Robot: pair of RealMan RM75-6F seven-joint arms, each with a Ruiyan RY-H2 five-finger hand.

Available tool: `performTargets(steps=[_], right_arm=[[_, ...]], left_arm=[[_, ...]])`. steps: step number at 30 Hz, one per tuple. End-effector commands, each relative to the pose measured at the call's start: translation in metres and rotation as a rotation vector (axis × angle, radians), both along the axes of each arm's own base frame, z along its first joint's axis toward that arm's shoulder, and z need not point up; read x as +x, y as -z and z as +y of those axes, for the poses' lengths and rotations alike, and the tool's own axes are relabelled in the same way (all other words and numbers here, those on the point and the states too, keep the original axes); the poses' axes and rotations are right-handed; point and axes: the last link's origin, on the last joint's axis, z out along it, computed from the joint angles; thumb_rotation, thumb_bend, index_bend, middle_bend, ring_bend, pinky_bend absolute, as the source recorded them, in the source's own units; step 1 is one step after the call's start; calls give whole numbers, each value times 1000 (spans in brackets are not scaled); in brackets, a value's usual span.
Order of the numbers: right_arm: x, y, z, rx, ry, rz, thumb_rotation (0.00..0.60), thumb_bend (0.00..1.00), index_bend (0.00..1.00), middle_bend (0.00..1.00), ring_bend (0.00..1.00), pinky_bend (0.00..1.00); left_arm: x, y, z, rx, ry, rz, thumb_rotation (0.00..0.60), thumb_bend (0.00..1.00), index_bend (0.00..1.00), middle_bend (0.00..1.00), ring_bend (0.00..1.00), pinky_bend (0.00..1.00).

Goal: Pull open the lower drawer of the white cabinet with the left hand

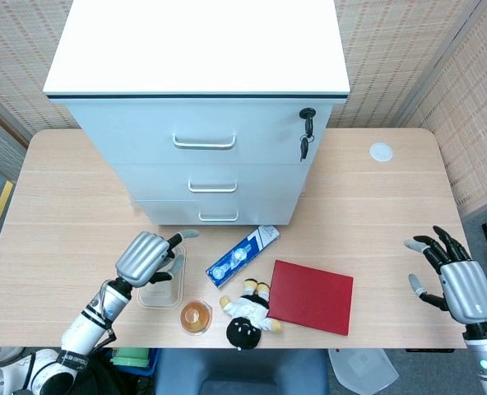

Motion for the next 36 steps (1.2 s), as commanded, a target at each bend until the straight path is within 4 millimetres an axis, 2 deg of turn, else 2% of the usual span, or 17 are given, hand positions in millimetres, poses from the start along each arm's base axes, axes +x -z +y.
performTargets(steps=[1,7,15,36], right_arm=[[0,2,1,6,0,-2,600,334,260,224,126,156],[1,1,4,3,-1,-2,600,334,260,224,126,156],[-2,0,6,0,9,-4,600,334,259,224,126,156],[-6,0,5,0,28,-9,600,334,259,225,126,156]], left_arm=[[16,12,3,-23,2,-8,600,549,207,1000,1000,1000],[24,30,18,-36,-36,37,600,549,185,1000,1000,1000],[21,47,35,-37,-94,90,600,549,187,1000,1000,1000],[16,59,60,-19,-164,105,600,549,194,1000,1000,1000]])
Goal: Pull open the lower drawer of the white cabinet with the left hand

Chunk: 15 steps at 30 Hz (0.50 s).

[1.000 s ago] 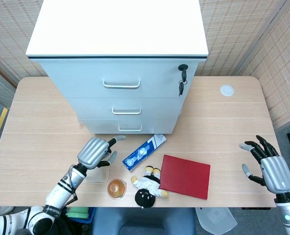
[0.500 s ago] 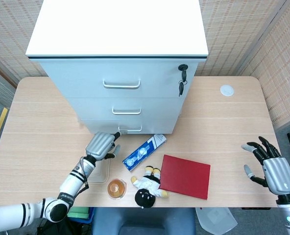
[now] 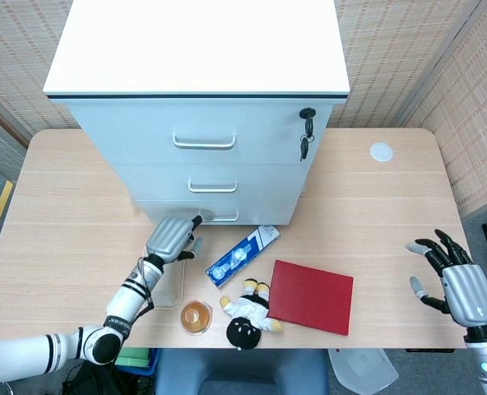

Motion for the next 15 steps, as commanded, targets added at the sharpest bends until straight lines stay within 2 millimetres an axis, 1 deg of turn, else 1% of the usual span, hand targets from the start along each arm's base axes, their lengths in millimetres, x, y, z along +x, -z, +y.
performTargets(steps=[1,7,11,15], right_arm=[[-1,0,0,-2,4,1,600,334,259,225,126,156],[-3,-1,0,-3,8,2,600,334,260,225,126,156],[-3,0,-1,-1,6,2,600,335,260,225,126,156],[-3,0,-1,1,8,2,600,334,259,225,126,156]], left_arm=[[-1,3,4,0,-10,10,600,549,194,1000,1000,1000],[-5,5,2,-1,-17,30,600,549,205,1000,1000,1000],[-7,6,-1,-2,-15,34,600,548,251,1000,1000,1000],[-7,4,-5,2,-9,28,600,548,268,1000,1000,1000]])
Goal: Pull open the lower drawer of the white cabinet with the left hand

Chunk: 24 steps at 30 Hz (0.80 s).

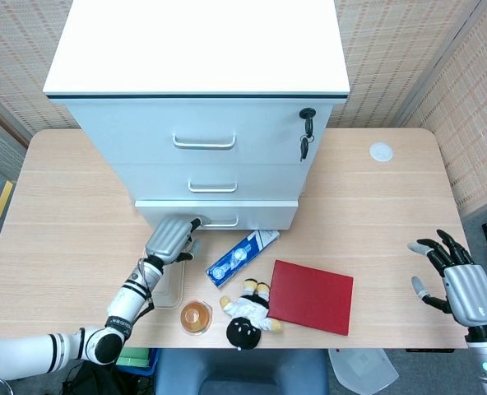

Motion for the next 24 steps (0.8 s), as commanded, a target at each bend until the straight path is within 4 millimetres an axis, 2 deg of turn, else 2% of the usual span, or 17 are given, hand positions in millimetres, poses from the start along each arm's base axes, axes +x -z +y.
performTargets(steps=[1,24], right_arm=[[0,0,0,0,1,0,600,334,259,225,126,156],[1,-1,1,-5,2,4,600,334,259,225,126,156]], left_arm=[[-1,-1,-3,0,4,-1,600,548,270,1000,1000,1000],[-5,-7,-39,-36,38,3,600,548,306,1000,1000,1000]])
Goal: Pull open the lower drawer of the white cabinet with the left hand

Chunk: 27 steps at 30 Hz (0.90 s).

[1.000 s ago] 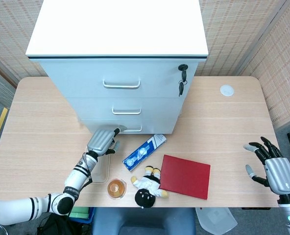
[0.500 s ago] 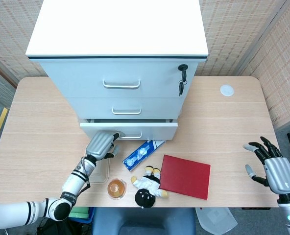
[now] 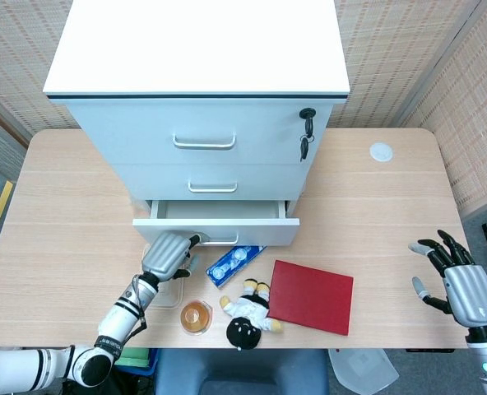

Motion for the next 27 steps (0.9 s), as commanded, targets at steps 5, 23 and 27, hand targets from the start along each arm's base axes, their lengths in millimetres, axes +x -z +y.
performTargets(steps=[5,23,27], right_arm=[[1,-3,0,-7,-4,4,600,334,260,225,126,156],[3,-2,2,4,-13,-18,600,334,260,225,126,156],[3,-2,2,2,-14,-17,600,334,260,225,126,156]], left_arm=[[-2,-2,-10,-16,18,-1,600,548,305,1000,1000,1000],[-6,-12,-37,-43,51,6,600,548,317,1000,1000,1000],[-7,-14,-43,-46,58,5,600,548,317,1000,1000,1000]])
